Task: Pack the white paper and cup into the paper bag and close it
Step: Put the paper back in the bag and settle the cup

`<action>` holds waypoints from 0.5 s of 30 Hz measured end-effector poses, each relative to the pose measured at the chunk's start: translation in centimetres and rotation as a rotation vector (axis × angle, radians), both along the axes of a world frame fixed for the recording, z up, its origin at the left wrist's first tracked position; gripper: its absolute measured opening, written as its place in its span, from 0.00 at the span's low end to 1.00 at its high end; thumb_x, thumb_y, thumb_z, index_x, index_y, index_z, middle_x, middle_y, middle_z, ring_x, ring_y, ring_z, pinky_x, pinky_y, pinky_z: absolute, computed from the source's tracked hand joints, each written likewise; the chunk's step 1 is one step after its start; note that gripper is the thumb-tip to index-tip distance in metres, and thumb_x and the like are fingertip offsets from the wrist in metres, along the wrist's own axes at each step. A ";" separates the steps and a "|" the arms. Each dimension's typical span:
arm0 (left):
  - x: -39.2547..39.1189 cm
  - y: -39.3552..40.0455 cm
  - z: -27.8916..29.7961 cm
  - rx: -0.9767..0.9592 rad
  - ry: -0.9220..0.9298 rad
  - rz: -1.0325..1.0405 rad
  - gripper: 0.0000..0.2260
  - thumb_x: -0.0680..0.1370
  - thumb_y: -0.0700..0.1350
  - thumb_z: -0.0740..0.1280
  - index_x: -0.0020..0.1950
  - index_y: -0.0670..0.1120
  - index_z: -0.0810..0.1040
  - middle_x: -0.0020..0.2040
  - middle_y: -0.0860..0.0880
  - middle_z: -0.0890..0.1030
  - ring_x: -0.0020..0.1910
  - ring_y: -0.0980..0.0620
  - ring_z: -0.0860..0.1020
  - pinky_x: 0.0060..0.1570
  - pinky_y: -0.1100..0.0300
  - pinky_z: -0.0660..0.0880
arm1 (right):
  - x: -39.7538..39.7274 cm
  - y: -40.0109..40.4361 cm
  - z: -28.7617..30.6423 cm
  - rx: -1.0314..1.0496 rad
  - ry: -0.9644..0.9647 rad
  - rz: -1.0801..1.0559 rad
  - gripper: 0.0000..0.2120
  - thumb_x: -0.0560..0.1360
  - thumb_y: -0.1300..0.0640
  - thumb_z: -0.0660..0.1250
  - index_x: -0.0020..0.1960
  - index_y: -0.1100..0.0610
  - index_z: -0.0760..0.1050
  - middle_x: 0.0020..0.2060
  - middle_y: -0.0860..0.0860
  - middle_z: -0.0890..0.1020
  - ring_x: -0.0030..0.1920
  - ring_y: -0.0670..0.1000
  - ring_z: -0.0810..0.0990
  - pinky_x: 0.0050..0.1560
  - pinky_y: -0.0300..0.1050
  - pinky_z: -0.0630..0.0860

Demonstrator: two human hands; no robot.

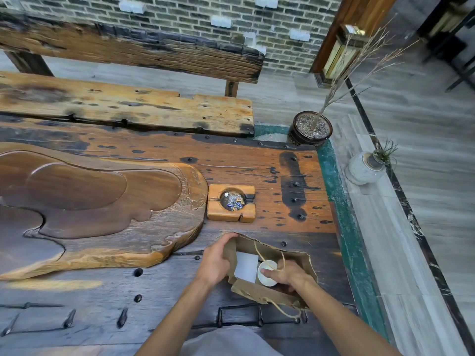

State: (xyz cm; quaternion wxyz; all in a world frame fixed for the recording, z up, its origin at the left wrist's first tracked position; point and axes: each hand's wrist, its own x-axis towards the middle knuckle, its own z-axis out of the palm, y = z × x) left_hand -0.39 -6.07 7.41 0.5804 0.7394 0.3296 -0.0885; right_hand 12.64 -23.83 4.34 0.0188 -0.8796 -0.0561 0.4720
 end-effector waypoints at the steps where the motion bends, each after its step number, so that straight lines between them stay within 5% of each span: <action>1: 0.0 0.0 -0.1 -0.001 0.001 0.000 0.35 0.70 0.23 0.56 0.68 0.55 0.72 0.56 0.45 0.81 0.39 0.53 0.78 0.29 0.71 0.72 | 0.0 0.0 0.7 -0.007 -0.007 0.027 0.36 0.72 0.32 0.65 0.70 0.57 0.71 0.69 0.54 0.75 0.66 0.55 0.77 0.58 0.45 0.73; 8: -0.6 0.3 -0.2 0.000 -0.001 0.022 0.36 0.70 0.24 0.57 0.68 0.58 0.72 0.54 0.45 0.82 0.39 0.49 0.79 0.31 0.60 0.75 | -0.5 -1.3 5.7 0.154 0.014 0.228 0.44 0.64 0.20 0.56 0.64 0.52 0.76 0.62 0.50 0.81 0.60 0.52 0.79 0.59 0.47 0.74; 15: -1.6 1.5 -0.4 0.022 -0.004 0.060 0.36 0.69 0.24 0.58 0.70 0.56 0.71 0.52 0.43 0.82 0.29 0.54 0.75 0.26 0.61 0.71 | -1.0 -3.3 10.0 0.480 0.096 0.000 0.29 0.67 0.31 0.68 0.58 0.51 0.78 0.49 0.47 0.86 0.49 0.46 0.85 0.60 0.48 0.80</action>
